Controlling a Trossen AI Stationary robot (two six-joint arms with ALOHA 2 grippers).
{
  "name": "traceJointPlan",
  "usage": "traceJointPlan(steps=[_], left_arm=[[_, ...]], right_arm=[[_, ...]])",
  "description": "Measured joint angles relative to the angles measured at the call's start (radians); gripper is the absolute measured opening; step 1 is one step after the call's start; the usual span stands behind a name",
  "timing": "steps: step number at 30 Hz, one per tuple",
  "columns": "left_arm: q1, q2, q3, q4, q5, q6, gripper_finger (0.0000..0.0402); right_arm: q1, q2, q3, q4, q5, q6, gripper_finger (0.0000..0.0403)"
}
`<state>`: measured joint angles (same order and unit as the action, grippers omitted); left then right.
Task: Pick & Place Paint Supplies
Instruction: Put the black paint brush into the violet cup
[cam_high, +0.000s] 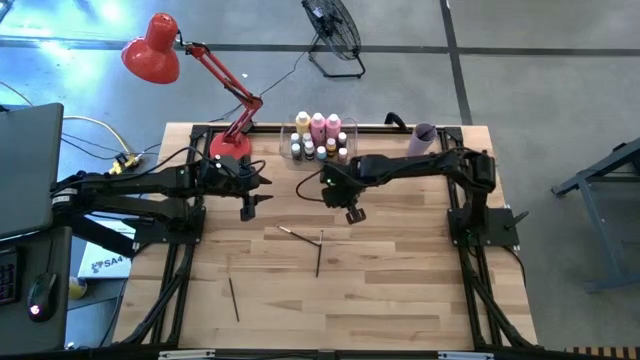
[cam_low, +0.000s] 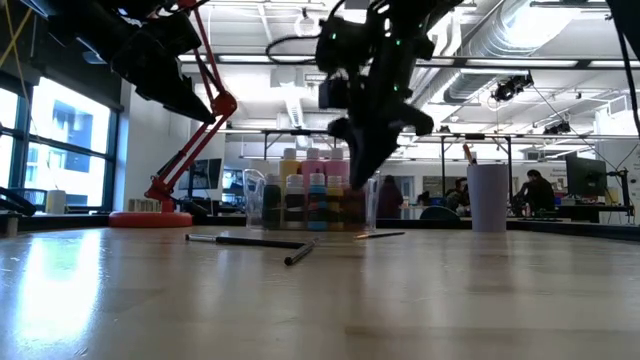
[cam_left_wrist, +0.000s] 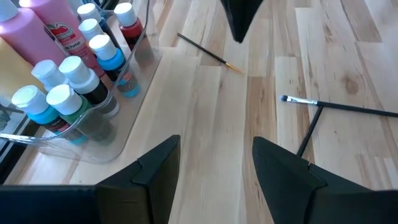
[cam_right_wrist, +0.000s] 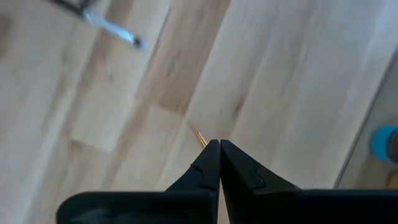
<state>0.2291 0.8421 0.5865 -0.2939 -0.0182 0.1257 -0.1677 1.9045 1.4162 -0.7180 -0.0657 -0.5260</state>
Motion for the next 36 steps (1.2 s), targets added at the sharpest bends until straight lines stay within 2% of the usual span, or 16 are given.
traceJointPlan(steps=[5,10,16,26,31,36], left_arm=[[0.0,0.0,0.0,-0.001,0.0,0.0,0.0198],[0.0,0.0,0.0,0.0,0.0,0.0,0.0198],[0.0,0.0,0.0,0.0,0.0,0.0,0.0198],[0.0,0.0,0.0,0.0,-0.001,0.0,0.0198],[0.0,0.0,0.0,0.0,-0.001,0.0,0.0198],[0.0,0.0,0.0,0.0,-0.001,0.0,0.0198]], right_arm=[[0.012,0.067,0.0,-0.015,0.028,-0.068,0.0002],[0.05,0.096,0.0,-0.005,0.142,-0.159,0.0002],[0.07,0.096,0.0,0.003,0.086,-0.237,0.0014],[0.05,0.098,-0.004,0.054,0.059,-0.294,0.0107],[0.029,0.099,-0.024,0.058,0.01,-0.325,0.0108],[0.023,0.1,-0.054,0.092,0.008,-0.357,0.0101]])
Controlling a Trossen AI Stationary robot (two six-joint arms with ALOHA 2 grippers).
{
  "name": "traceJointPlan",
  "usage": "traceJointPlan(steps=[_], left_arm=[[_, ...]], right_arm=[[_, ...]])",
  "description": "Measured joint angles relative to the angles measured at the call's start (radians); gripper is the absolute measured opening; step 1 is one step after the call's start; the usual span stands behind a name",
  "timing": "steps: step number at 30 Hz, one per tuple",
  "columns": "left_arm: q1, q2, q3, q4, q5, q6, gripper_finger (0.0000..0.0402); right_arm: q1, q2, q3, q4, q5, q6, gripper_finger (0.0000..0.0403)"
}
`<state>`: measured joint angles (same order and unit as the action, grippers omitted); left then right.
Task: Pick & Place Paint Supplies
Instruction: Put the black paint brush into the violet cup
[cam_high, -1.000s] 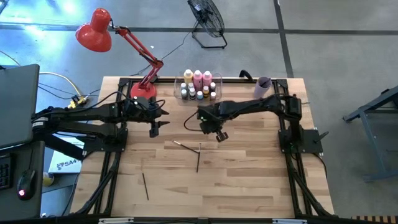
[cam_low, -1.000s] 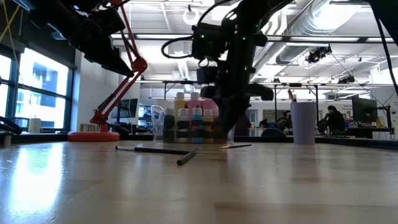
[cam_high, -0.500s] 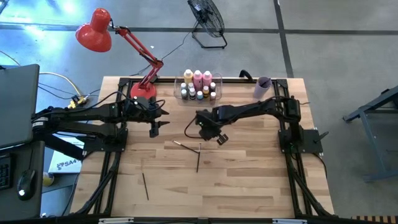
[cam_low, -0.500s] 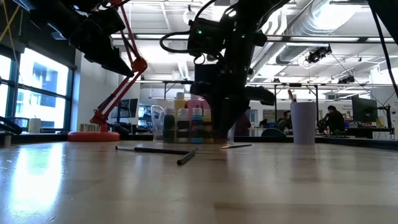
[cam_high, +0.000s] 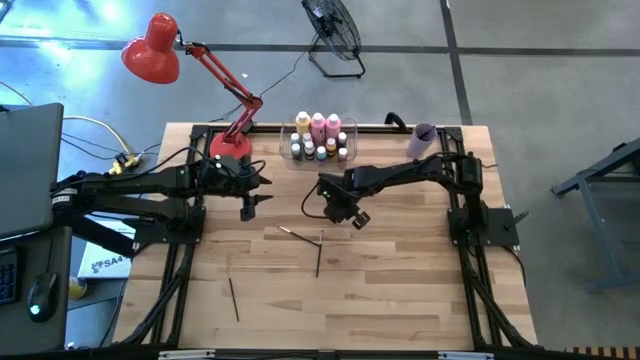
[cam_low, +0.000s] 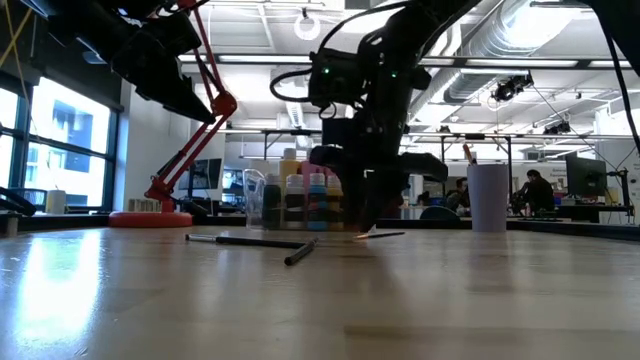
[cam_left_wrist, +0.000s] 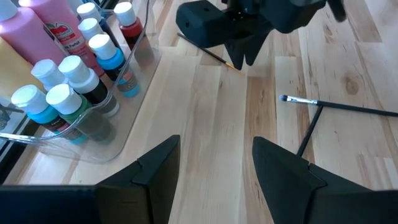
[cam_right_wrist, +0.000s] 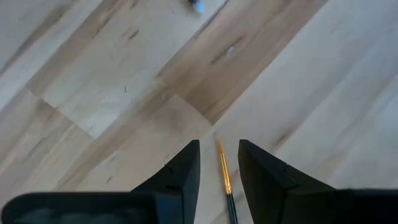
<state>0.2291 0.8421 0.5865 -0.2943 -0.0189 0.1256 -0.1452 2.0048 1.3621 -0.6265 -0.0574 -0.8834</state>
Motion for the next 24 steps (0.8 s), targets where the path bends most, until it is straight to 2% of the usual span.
traceJointPlan(steps=[12,16,21,24], left_arm=[[0.0,0.0,0.0,-0.002,-0.003,0.0,0.0198],[0.0,0.0,0.0,0.0,-0.003,0.0,0.0198],[0.0,0.0,0.0,0.0,-0.003,0.001,0.0198],[0.0,0.0,0.0,0.0,-0.003,0.001,0.0198]], right_arm=[[-0.011,0.067,-0.006,0.046,-0.011,-0.004,0.0092],[-0.015,0.072,-0.007,0.011,-0.007,0.021,0.0067],[-0.016,0.074,-0.008,-0.005,-0.02,0.067,0.0016],[-0.017,0.075,-0.009,-0.007,-0.032,0.069,0.0006]])
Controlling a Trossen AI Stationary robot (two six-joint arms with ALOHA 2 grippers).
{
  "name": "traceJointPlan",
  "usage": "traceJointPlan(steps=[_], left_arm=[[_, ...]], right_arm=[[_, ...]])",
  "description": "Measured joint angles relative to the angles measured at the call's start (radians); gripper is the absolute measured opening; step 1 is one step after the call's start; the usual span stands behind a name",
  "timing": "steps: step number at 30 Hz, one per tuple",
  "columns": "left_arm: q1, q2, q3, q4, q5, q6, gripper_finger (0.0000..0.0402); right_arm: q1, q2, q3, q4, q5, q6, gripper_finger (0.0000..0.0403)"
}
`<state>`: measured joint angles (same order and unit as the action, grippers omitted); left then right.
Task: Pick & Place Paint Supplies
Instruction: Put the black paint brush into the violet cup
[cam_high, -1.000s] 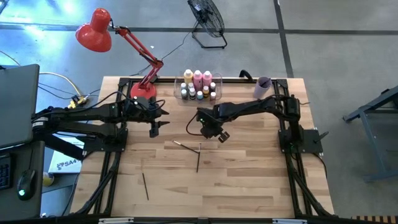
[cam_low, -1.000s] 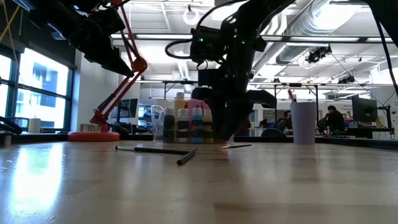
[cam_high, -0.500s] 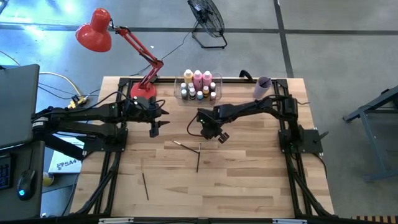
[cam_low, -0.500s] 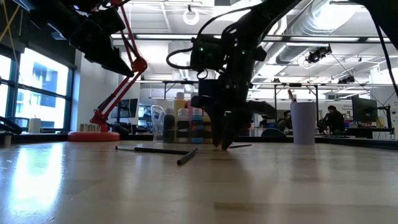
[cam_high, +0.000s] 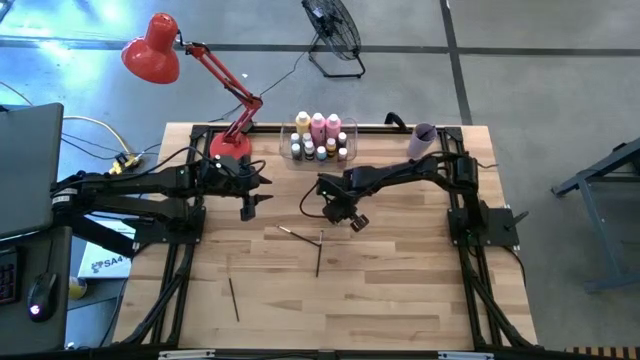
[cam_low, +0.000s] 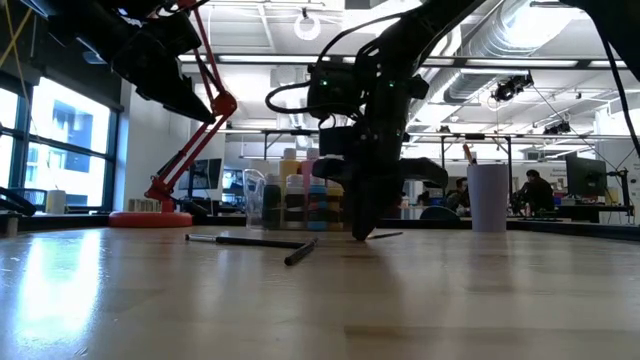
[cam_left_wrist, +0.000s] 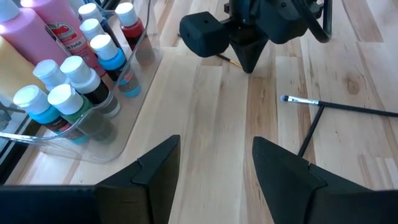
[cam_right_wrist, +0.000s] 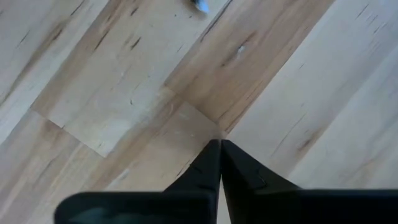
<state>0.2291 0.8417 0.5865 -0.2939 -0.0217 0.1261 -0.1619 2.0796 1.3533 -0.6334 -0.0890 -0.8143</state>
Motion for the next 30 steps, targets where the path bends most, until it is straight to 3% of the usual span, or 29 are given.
traceJointPlan(steps=[8,22,30], left_arm=[[0.0,0.0,0.0,0.0,0.001,0.0,0.0198],[0.0,0.0,0.0,0.001,0.005,0.0,0.0198],[0.0,0.0,0.0,0.001,0.004,0.0,0.0198]], right_arm=[[0.0,-0.015,-0.002,0.009,0.01,0.059,0.0002],[-0.004,-0.194,-0.006,0.071,0.036,0.141,0.0002],[-0.004,-0.205,-0.005,0.038,0.038,0.185,0.0002]])
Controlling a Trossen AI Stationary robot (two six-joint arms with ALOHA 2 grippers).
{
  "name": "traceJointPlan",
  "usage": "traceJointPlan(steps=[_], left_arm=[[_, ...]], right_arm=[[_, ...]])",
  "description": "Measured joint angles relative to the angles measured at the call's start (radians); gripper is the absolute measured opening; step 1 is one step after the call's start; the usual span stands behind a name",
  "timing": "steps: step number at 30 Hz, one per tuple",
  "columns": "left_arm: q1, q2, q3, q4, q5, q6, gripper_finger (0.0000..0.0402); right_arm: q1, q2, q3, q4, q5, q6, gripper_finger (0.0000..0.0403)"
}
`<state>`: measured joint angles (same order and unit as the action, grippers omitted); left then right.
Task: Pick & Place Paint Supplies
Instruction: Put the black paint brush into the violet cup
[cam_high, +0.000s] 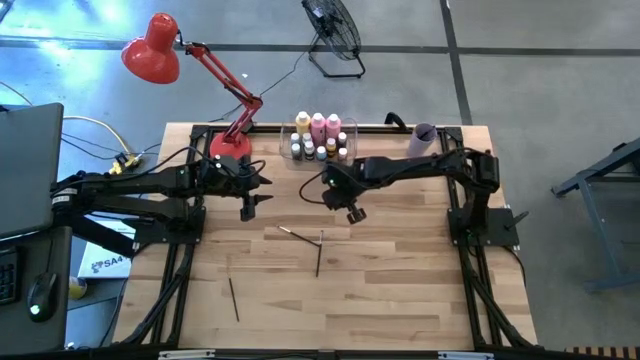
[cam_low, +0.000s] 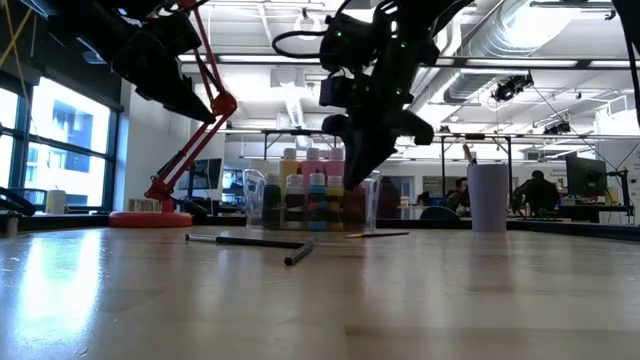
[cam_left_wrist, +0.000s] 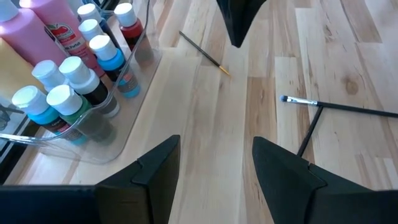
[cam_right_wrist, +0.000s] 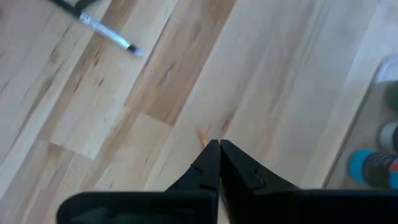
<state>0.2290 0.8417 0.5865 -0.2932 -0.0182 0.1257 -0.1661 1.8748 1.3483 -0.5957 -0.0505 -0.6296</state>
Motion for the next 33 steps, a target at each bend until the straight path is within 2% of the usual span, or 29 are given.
traceJointPlan(steps=[7,12,17,23,33], left_arm=[[0.0,0.0,0.0,0.0,0.0,0.0,0.0198],[0.0,0.0,0.0,-0.001,-0.001,0.0,0.0198],[0.0,0.0,0.0,0.001,-0.001,0.0,0.0198],[0.0,0.0,0.0,0.004,-0.001,0.0,0.0198],[0.0,0.0,0.0,0.004,-0.001,0.0,0.0198]], right_arm=[[-0.012,0.005,0.0,0.004,0.082,-0.02,0.0002],[-0.026,0.037,0.002,0.001,0.081,-0.053,0.0002],[-0.03,0.063,0.001,0.02,0.155,-0.097,0.0002],[-0.04,0.063,0.002,0.046,0.147,-0.076,0.0002],[-0.071,0.064,0.002,-0.022,0.127,0.008,0.0002]])
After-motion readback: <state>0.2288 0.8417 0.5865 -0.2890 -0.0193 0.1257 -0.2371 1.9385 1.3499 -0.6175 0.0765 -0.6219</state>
